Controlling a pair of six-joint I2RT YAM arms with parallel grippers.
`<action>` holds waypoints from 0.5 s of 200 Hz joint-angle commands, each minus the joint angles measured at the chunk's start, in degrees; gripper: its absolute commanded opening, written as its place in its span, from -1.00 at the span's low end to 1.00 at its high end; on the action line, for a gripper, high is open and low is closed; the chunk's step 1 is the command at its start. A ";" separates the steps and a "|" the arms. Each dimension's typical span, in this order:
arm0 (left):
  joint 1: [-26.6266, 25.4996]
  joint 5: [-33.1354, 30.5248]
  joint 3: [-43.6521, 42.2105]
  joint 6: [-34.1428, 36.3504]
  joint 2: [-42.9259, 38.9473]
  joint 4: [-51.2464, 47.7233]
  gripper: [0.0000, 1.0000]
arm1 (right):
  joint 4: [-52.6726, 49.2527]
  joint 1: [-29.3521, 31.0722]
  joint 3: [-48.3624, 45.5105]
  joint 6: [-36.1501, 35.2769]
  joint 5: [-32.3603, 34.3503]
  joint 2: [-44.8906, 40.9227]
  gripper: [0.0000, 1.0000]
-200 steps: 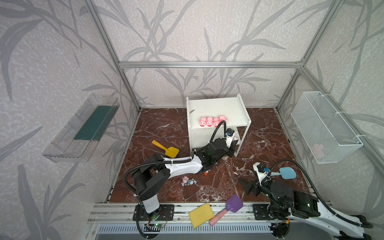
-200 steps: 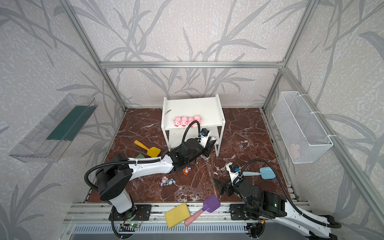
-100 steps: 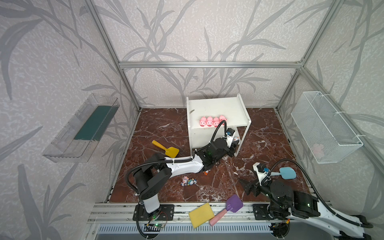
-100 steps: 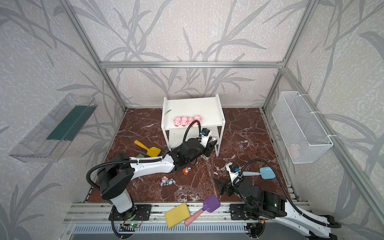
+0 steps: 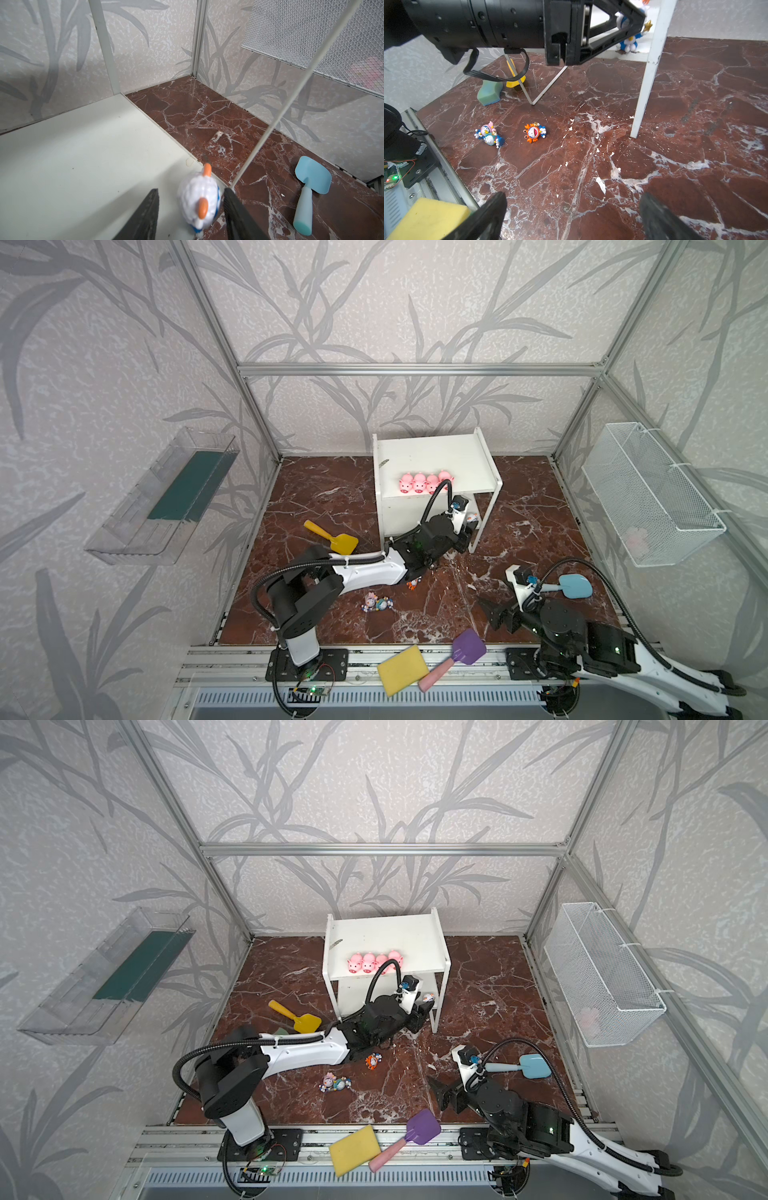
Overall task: Place and organize the plastic toys onto the shelf
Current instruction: 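Carry the sheep figurine into the lower shelf tier with the left gripper, then lower the sheep figurine onto the lower tier and open the left gripper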
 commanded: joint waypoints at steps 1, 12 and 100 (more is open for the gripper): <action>0.31 -1.24 0.61 0.38 0.50 -0.74 0.13 | -0.16 0.02 1.29 0.15 0.40 -0.69 0.98; 0.31 -1.56 0.44 0.50 0.39 -0.84 0.16 | -0.15 0.07 1.29 0.14 0.37 -0.73 0.98; 0.31 -4.16 0.28 2.31 -0.05 -4.53 0.05 | 0.05 0.04 1.22 0.06 0.39 -0.76 0.98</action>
